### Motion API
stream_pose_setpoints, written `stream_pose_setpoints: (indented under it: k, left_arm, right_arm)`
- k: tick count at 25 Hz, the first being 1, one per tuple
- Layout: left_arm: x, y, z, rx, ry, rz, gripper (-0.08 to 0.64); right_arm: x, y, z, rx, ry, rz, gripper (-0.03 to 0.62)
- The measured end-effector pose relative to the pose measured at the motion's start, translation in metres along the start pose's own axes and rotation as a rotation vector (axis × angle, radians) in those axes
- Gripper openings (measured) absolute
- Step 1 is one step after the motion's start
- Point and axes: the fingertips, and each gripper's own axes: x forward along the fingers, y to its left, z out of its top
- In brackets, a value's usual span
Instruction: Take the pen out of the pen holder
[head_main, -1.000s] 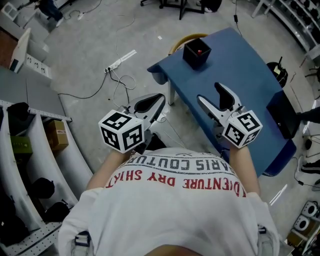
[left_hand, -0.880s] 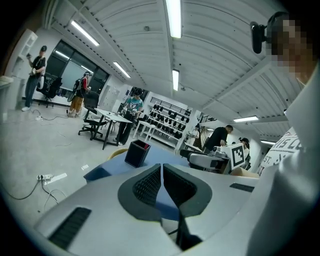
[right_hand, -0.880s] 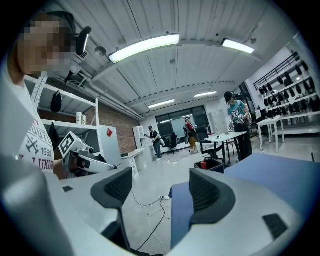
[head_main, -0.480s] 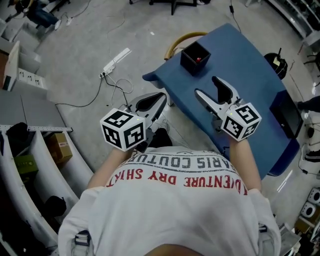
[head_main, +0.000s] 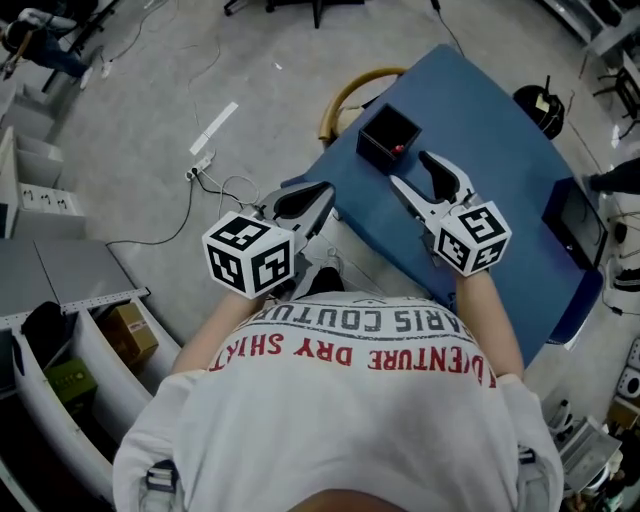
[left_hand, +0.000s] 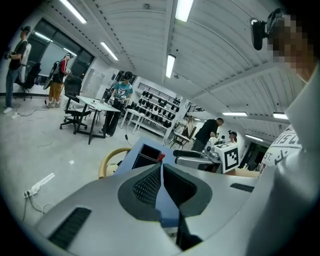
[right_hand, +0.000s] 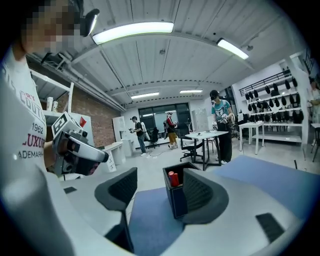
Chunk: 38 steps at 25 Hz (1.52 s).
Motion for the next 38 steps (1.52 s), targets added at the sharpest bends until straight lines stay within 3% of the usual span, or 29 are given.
stream_pose_setpoints:
  k: [8, 18, 25, 38]
  left_arm:
    - [0.015, 0.031, 0.014, 0.017, 0.031, -0.048, 0.038]
    - [0.034, 0.055, 0.017, 0.03, 0.068, -0.122, 0.038]
    - [0.046, 0.058, 0.017, 0.047, 0.087, -0.163, 0.038]
    - [0.056, 0.057, 0.026, 0.068, 0.085, -0.201, 0.038]
  right_arm:
    - [0.026, -0.018, -0.01, -0.001, 0.021, -0.076, 0.263]
    - [0.04, -0.022, -0.016, -0.025, 0.003, -0.141, 0.14]
    - [0.036, -0.027, -0.017, -0.021, -0.013, -0.188, 0.098]
    - [0.031, -0.029, -0.014, -0.036, -0.008, -0.228, 0.074]
